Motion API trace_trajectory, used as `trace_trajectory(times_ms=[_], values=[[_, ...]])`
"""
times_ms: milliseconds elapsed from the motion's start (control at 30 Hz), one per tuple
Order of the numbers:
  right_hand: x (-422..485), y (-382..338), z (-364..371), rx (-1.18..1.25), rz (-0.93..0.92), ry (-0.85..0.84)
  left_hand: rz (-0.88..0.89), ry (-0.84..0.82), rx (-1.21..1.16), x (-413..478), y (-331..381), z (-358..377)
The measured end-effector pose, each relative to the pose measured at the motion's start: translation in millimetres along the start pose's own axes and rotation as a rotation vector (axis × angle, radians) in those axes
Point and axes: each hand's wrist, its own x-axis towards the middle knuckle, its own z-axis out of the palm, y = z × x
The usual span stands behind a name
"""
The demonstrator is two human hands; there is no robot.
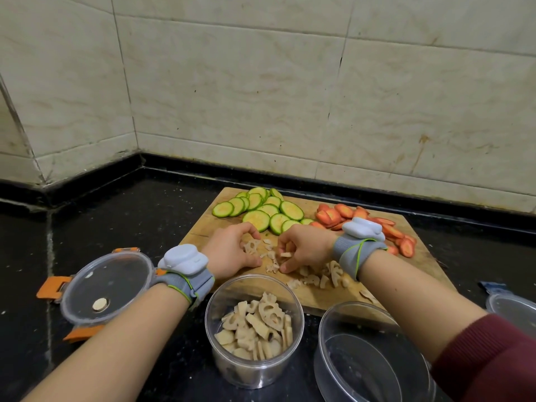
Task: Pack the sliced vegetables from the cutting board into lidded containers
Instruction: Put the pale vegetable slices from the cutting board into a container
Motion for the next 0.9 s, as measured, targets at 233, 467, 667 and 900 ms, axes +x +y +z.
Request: trace_trajectory(times_ms=[233,467,667,900], values=[[-3,-1,1,-0.058,-0.037,0.077,0.009,0.056,-0.022,-5,1,2],[-9,3,4,-0.091,-0.037,0.269,-0.035,0.104,-0.056,-12,3,0],[-13,6,7,0.018,0.031,0.396,-0.115,0.122,-0.281,-23,7,-22],[-41,-3,-16,0.722,0.013,0.345,-0.038,0.058,-0.483,-50,21,-48]])
